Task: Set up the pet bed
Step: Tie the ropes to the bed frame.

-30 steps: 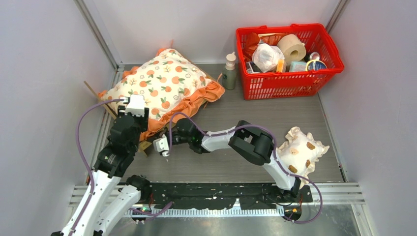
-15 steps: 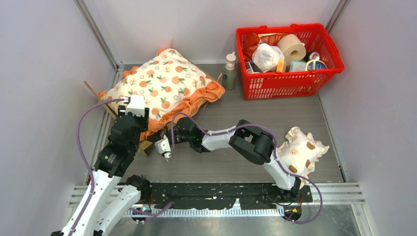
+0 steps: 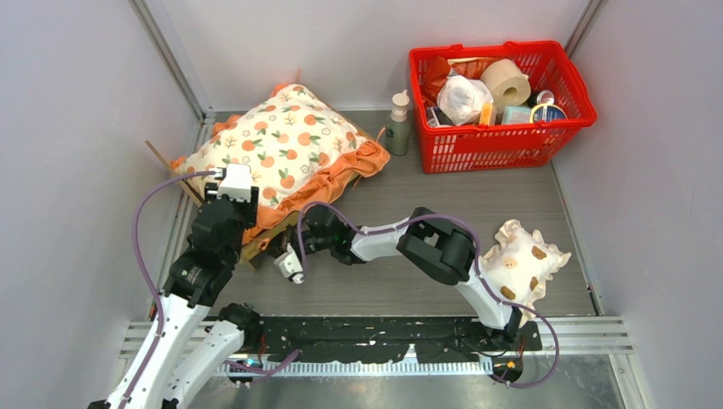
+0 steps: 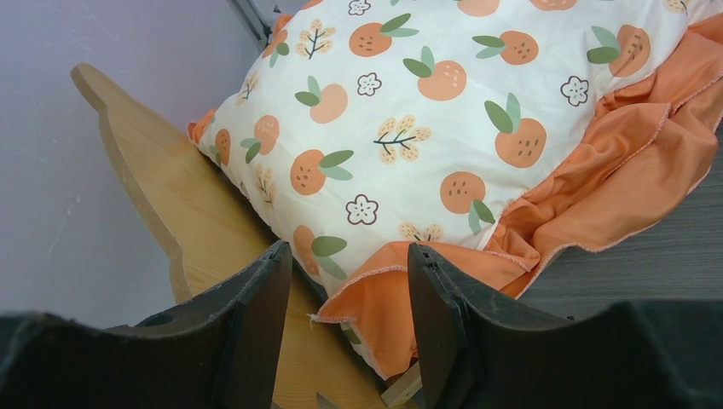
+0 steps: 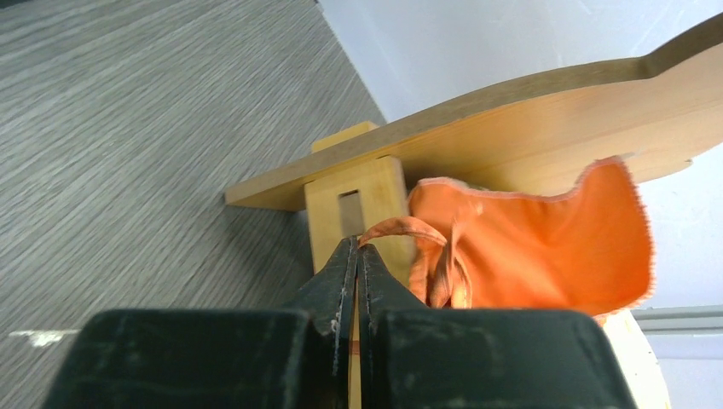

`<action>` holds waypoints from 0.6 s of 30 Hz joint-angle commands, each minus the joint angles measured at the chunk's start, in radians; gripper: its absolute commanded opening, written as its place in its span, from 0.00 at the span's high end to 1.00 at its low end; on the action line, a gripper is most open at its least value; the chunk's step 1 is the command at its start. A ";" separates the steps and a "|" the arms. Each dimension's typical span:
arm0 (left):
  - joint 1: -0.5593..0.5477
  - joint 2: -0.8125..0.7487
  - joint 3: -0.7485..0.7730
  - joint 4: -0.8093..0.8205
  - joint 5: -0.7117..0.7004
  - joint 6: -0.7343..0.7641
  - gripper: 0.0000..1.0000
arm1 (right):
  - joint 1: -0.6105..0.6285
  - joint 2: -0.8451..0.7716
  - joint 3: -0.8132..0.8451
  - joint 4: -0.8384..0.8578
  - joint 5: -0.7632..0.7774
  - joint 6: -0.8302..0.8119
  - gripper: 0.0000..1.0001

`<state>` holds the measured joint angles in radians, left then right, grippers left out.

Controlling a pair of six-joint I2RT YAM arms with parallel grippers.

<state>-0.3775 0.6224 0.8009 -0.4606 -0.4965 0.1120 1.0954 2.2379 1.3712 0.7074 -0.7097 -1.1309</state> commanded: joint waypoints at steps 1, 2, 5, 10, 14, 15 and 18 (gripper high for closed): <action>0.003 -0.009 -0.001 0.050 -0.002 0.000 0.44 | -0.005 -0.070 -0.022 -0.034 -0.011 -0.098 0.95; 0.003 -0.010 -0.002 0.050 -0.003 0.000 0.44 | -0.005 -0.070 -0.025 -0.021 -0.005 -0.105 0.95; 0.003 -0.009 -0.001 0.050 -0.004 0.000 0.44 | -0.005 -0.072 -0.032 0.018 -0.005 -0.088 0.95; 0.003 -0.010 -0.001 0.050 -0.007 0.002 0.44 | -0.005 -0.083 -0.018 0.061 -0.019 -0.040 0.95; 0.004 -0.007 0.000 0.050 -0.007 0.000 0.44 | -0.006 -0.079 -0.016 0.118 -0.016 0.008 0.95; 0.003 -0.008 0.001 0.050 -0.006 0.001 0.44 | -0.005 -0.077 -0.016 0.129 -0.014 0.025 0.95; 0.003 -0.008 -0.001 0.050 -0.007 0.003 0.44 | -0.005 -0.078 -0.018 0.183 -0.015 0.061 0.95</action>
<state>-0.3775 0.6193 0.8009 -0.4606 -0.4965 0.1123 1.0954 2.2318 1.3403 0.7609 -0.7094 -1.1278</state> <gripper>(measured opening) 0.560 0.062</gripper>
